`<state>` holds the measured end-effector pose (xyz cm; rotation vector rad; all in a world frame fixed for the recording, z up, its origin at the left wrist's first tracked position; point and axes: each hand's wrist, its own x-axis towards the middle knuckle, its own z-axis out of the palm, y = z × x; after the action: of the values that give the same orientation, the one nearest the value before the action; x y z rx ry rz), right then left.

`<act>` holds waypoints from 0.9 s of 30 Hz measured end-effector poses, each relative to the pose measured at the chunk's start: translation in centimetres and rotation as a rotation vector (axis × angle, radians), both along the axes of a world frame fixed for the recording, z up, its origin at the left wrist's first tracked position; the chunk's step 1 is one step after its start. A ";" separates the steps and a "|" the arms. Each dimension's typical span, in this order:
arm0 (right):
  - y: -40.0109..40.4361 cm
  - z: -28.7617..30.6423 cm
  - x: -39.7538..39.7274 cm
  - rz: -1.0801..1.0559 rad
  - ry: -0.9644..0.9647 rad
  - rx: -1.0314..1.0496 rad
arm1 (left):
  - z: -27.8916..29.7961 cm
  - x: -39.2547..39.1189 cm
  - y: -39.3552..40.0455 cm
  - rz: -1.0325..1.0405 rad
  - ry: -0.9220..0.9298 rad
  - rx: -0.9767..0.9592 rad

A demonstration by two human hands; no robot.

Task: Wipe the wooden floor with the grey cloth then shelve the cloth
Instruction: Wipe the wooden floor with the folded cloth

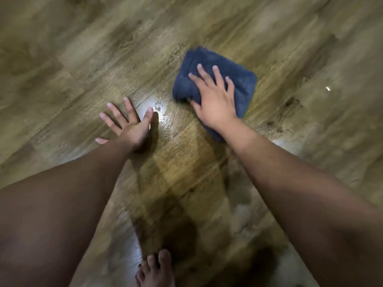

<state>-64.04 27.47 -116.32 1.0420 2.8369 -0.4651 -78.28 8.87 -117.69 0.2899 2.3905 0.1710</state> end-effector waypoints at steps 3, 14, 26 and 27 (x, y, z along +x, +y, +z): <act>0.0 0.2 0.7 -0.078 0.039 -0.055 | -0.3 0.5 -0.1 -0.082 0.065 -0.054; 0.5 -0.3 21.0 -0.418 0.052 0.049 | 1.4 4.0 3.1 -0.367 0.328 0.040; -3.3 0.0 26.2 -0.575 0.060 0.094 | 2.5 19.5 17.9 -0.613 -0.180 0.067; -5.2 0.1 26.7 -0.425 0.024 0.096 | 2.2 19.6 18.1 -0.618 -0.173 0.051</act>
<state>-37.38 22.31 -116.25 1.6783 2.6740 -0.3721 -58.65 26.96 -115.51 0.9730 2.0228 -0.0312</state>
